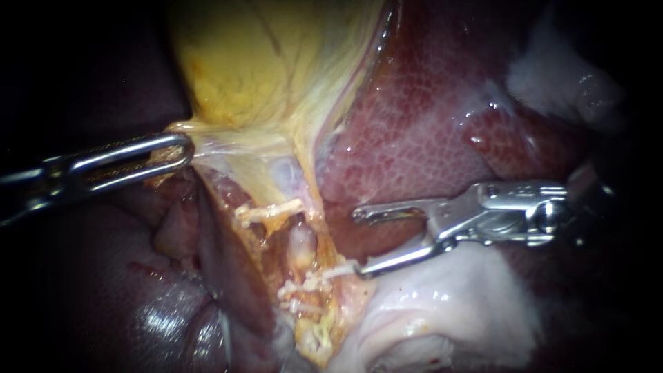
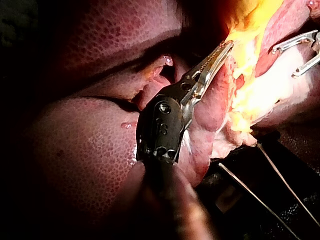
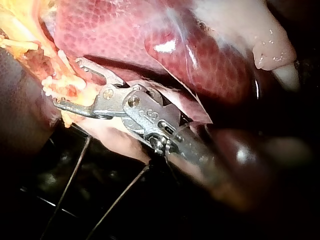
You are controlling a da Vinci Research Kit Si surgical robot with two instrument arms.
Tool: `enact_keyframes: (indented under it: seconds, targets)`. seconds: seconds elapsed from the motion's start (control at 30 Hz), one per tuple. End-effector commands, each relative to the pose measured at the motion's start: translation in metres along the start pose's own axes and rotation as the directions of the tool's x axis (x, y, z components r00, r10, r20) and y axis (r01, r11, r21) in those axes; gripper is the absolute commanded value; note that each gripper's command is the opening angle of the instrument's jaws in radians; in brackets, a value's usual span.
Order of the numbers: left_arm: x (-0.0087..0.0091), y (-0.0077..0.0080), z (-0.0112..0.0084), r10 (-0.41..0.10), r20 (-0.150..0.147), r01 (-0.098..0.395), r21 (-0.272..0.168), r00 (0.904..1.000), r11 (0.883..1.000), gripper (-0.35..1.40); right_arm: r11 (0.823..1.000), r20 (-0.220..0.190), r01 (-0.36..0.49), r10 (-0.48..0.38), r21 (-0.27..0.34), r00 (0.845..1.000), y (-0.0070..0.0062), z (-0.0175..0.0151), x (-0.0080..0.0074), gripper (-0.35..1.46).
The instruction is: Going back first clip right tube
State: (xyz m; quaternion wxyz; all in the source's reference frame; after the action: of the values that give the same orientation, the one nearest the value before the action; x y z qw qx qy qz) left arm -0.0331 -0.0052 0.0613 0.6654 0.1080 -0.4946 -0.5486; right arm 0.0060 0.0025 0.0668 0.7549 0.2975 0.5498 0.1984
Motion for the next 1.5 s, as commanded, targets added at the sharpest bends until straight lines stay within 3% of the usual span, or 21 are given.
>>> enact_keyframes:
  seconds: [0.03,0.23,0.33,0.67,1.07,1.5]
  targets:
    - [0.0001,0.0000,0.0001,0.000,0.000,0.000,-0.001,1.0000,1.000,-0.35,1.000,-0.011,0.003,-0.003,-0.004,1.000,-0.0003,-0.0009,0.0009,0.60]
    - [0.0002,0.0001,0.0002,0.001,0.001,-0.001,-0.001,1.0000,1.000,-0.35,1.000,-0.047,0.022,-0.022,-0.006,0.999,-0.0017,-0.0043,0.0047,0.60]
    - [0.0003,0.0000,0.0005,0.001,0.001,-0.001,-0.002,1.0000,1.000,-0.35,1.000,-0.053,0.019,-0.019,-0.002,0.998,-0.0022,-0.0049,0.0052,0.60]
    - [0.0025,0.0000,0.0040,0.010,0.011,-0.010,0.003,0.9999,1.000,-0.35,1.000,-0.052,0.026,-0.026,-0.004,0.998,-0.0025,-0.0041,0.0042,0.60]
    - [0.0056,-0.0013,0.0102,0.023,-0.033,-0.023,0.024,0.9992,0.999,-0.35,0.999,-0.051,0.033,-0.033,0.003,0.998,-0.0025,-0.0031,0.0032,0.60]
    - [0.0062,-0.0015,0.0108,0.027,-0.042,-0.026,0.028,0.9988,0.999,-0.35,0.999,-0.051,0.032,-0.032,0.003,0.998,-0.0025,-0.0032,0.0033,0.60]
